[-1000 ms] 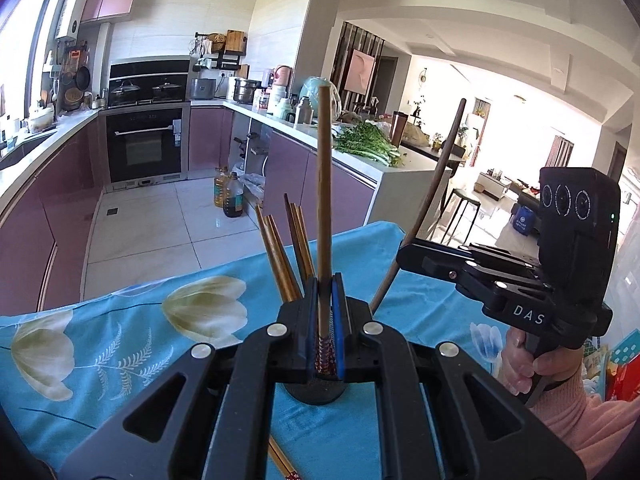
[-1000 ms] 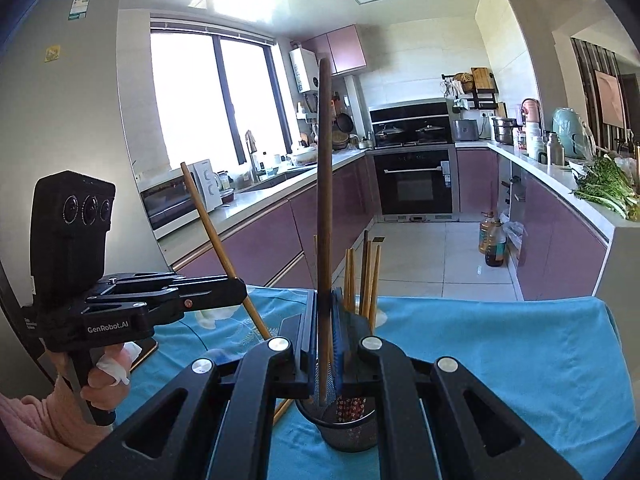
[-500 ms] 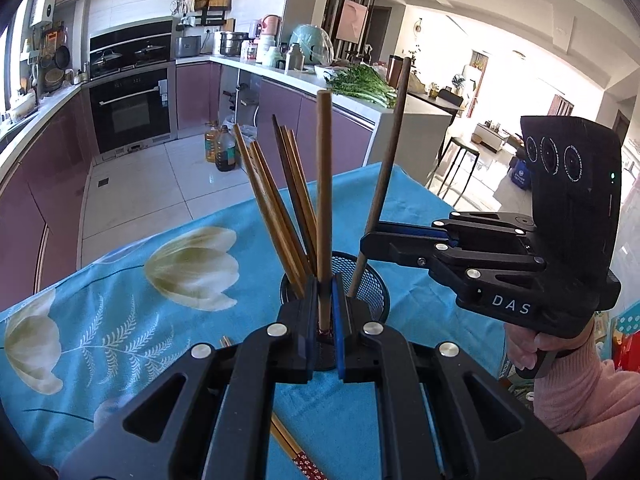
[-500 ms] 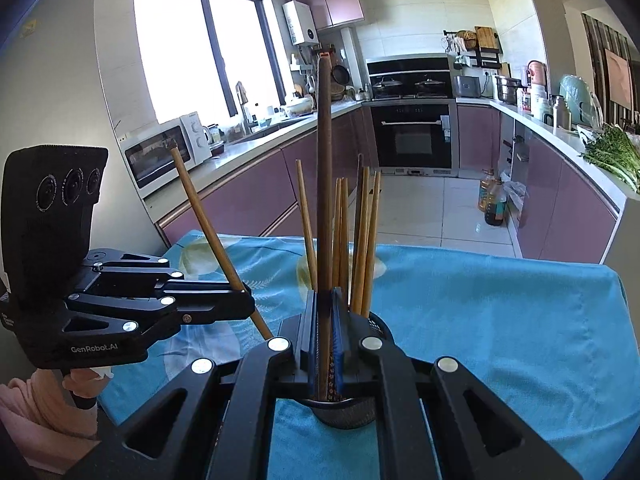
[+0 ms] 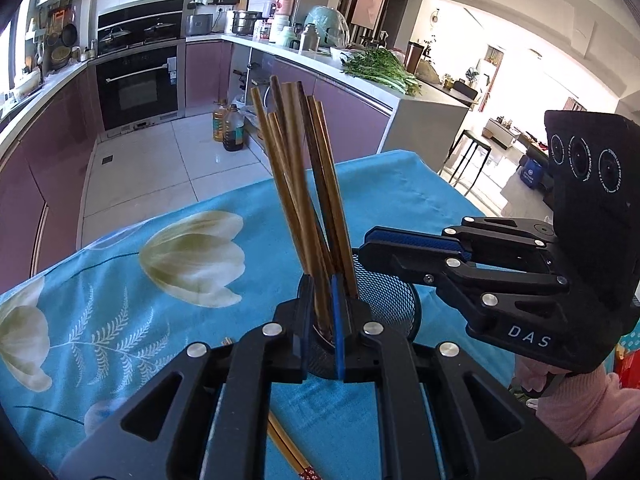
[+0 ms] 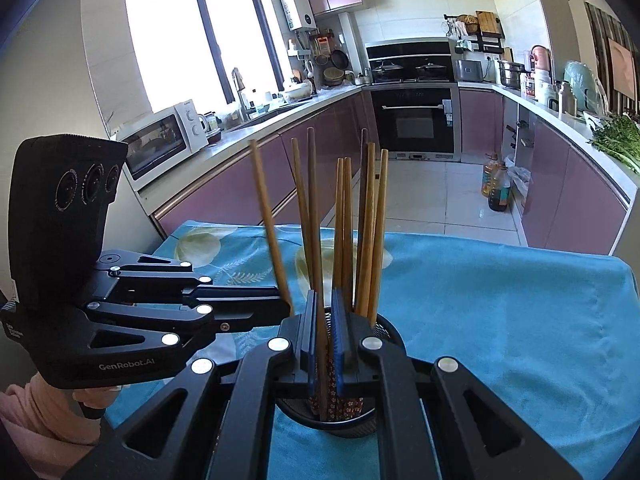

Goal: Organize utensils
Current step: 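Lower both chopsticks into the mesh cup and open both grippers, then move both grippers back toward the last two chopsticks on the tablecloth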

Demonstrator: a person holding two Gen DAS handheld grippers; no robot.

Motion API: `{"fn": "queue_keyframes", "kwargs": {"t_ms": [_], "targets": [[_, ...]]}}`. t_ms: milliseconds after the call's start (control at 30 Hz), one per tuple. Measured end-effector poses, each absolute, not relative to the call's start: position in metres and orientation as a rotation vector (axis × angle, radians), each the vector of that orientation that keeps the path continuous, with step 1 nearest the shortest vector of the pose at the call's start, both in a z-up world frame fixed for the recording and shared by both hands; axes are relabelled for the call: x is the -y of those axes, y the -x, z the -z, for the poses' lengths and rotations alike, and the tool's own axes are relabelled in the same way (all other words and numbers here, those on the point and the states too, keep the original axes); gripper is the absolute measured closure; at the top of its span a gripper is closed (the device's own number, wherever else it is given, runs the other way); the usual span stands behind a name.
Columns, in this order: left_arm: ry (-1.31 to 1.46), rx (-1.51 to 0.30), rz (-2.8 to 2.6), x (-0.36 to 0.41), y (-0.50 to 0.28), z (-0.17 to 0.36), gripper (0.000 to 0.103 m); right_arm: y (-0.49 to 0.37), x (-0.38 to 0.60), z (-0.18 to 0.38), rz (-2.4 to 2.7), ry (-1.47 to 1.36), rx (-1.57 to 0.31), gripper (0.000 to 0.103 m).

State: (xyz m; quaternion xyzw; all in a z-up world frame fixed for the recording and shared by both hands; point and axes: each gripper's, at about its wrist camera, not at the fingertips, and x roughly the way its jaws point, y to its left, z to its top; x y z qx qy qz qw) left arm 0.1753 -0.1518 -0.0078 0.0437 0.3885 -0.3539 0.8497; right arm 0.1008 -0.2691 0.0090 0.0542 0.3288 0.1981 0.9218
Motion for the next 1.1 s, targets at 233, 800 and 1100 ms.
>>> {"fn": "queue_keyframes", "kwargs": {"t_ms": [233, 800, 1100], "targets": [[-0.077, -0.767, 0.709, 0.14, -0.167, 0.005, 0.093, -0.098, 0.272, -0.009, -0.409, -0.131, -0.665, 0.095], [-0.042, -0.568, 0.498, 0.047, -0.096, 0.011, 0.051, -0.032, 0.233, 0.016, -0.575, -0.075, -0.672, 0.069], [-0.081, -0.67, 0.373, 0.032, -0.087, 0.063, 0.045, -0.038, 0.201, 0.081, -0.542, -0.09, -0.863, 0.069]]}}
